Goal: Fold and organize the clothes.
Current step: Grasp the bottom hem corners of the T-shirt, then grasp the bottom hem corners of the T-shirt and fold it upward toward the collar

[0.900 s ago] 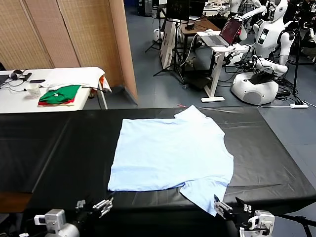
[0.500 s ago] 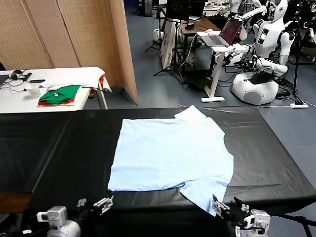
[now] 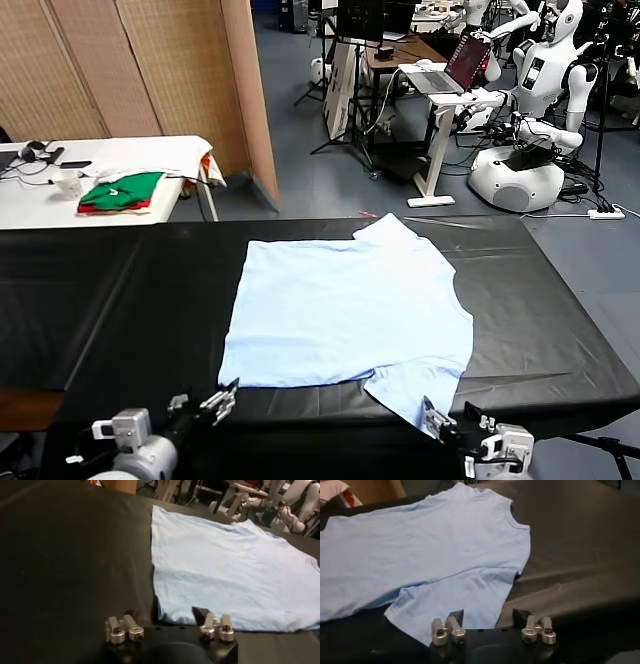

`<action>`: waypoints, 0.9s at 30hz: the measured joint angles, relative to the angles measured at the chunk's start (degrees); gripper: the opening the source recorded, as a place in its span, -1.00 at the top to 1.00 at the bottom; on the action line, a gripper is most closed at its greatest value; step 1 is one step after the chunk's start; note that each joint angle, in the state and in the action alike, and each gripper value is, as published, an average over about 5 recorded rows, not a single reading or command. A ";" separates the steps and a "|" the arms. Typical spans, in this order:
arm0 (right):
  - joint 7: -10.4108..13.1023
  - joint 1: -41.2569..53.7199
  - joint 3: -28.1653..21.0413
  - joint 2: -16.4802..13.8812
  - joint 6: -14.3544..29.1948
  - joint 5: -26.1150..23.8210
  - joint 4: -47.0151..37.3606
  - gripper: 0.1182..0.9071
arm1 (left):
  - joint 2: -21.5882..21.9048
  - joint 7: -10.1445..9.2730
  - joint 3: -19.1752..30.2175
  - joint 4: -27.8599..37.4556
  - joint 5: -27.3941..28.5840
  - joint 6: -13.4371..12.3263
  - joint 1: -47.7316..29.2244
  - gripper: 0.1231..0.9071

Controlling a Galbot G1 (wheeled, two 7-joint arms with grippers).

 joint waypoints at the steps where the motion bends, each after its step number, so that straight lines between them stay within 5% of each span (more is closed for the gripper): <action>1: 0.00 -0.04 -0.04 0.00 -0.05 0.02 -0.03 0.63 | -0.08 -0.02 0.26 0.11 0.16 0.03 -0.11 0.28; 4: 0.08 -0.32 -0.03 -0.09 -0.41 0.17 0.22 0.91 | -0.21 -0.07 0.89 0.19 0.54 0.15 0.01 0.58; 10: 1.25 -2.03 0.78 -0.74 -2.06 0.58 2.46 0.94 | -0.33 -0.70 1.07 -0.03 1.07 0.03 0.90 0.94; 19: 3.22 -7.43 2.13 -1.87 -5.16 0.46 8.71 0.94 | 0.35 -2.31 -1.04 -3.01 1.64 -0.75 4.57 0.94; 27: 1.22 -7.39 2.17 -2.09 -3.00 0.53 9.22 0.94 | 1.34 -4.07 -4.42 -8.28 2.17 -1.53 10.82 0.94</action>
